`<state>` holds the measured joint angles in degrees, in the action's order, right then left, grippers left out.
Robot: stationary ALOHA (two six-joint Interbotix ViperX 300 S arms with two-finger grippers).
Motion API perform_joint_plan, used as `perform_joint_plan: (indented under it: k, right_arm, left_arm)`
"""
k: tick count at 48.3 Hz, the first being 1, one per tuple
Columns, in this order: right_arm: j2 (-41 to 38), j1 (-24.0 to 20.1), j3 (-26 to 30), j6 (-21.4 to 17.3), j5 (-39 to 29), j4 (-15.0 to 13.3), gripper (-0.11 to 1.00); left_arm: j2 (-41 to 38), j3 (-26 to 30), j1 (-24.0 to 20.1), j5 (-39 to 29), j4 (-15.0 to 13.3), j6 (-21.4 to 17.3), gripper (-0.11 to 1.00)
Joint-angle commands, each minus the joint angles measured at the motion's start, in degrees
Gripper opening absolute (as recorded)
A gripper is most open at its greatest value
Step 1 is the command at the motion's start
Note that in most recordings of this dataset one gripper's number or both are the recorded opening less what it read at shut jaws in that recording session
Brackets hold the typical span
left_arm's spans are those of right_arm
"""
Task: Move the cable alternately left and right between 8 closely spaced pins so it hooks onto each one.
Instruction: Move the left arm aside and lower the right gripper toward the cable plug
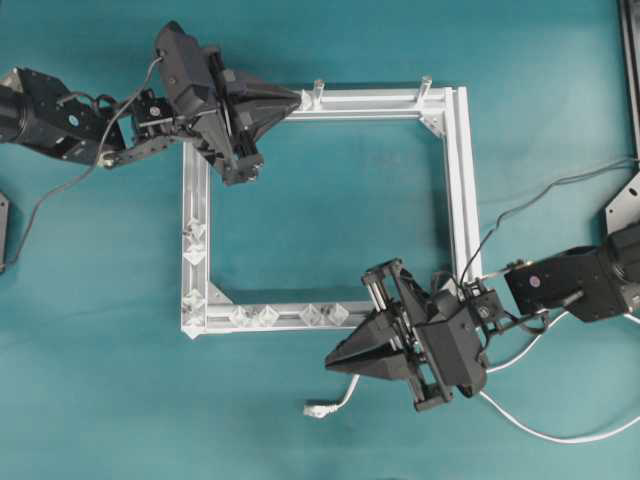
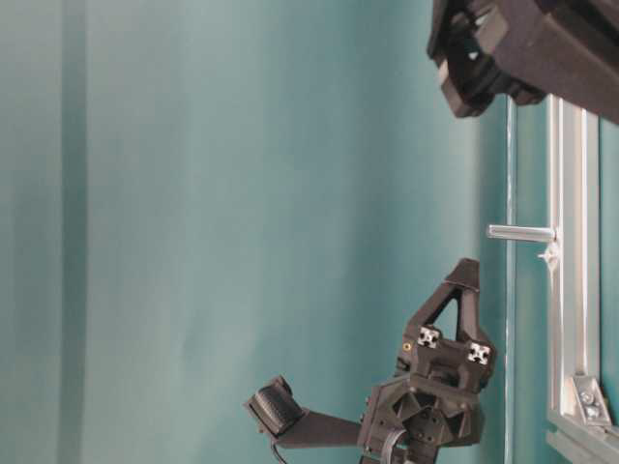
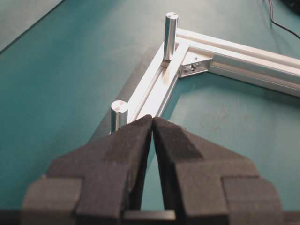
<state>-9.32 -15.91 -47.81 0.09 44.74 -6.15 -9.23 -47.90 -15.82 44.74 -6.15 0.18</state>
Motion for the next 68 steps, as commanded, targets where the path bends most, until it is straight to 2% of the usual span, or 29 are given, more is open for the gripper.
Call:
perform_joint_plan:
  k: [1, 3, 6, 8, 14, 27, 30, 39, 48, 61, 68]
  right_arm:
    - [0.4, 0.2, 0.5, 0.1, 0.4, -0.4, 0.19]
    - [0.4, 0.2, 0.4, 0.1, 0.4, -0.7, 0.17]
    - [0.4, 0.2, 0.4, 0.1, 0.4, -1.0, 0.04]
    - [0.4, 0.2, 0.4, 0.1, 0.4, -1.1, 0.00]
    - [1.5, 0.2, 1.1, -1.1, -1.4, -0.8, 0.00]
    - [6.7, -0.4, 4.0, -2.1, -12.5, -0.7, 0.00]
    - [8.3, -0.5, 5.0, -3.8, -16.7, 0.0, 0.00]
    - [11.2, -1.1, 8.4, -9.8, -29.9, -0.2, 0.00]
    - [11.5, -3.4, 12.7, -10.6, -41.7, -0.4, 0.00]
    - [11.0, -5.7, 15.6, -10.9, -48.6, 0.0, 0.00]
    - [9.5, -6.2, 18.0, -13.8, -54.1, 0.6, 0.00]
  left_arm:
    - [4.0, 1.1, 0.4, -3.5, 1.7, 0.2, 0.15]
    - [5.2, 1.1, 0.4, -6.4, 1.7, 0.0, 0.12]
    - [7.0, 1.1, 0.4, -11.3, 1.8, 0.0, 0.01]
    - [8.2, 1.0, 0.4, -14.3, 1.9, -0.1, 0.00]
    - [12.1, 0.4, 1.1, -20.2, 2.0, -0.4, 0.00]
    - [20.1, -3.4, 2.3, -21.1, 2.3, -0.4, 0.00]
    - [22.1, -4.9, 2.7, -21.3, 2.3, -0.4, 0.00]
    - [26.5, -7.8, 4.2, -23.3, 2.3, -0.4, 0.00]
    - [29.0, -9.2, 5.1, -27.3, 2.3, -0.5, 0.00]
    - [30.3, -10.9, 6.2, -28.4, 2.3, -0.5, 0.00]
    - [30.4, -11.9, 6.6, -28.3, 2.3, -0.6, 0.00]
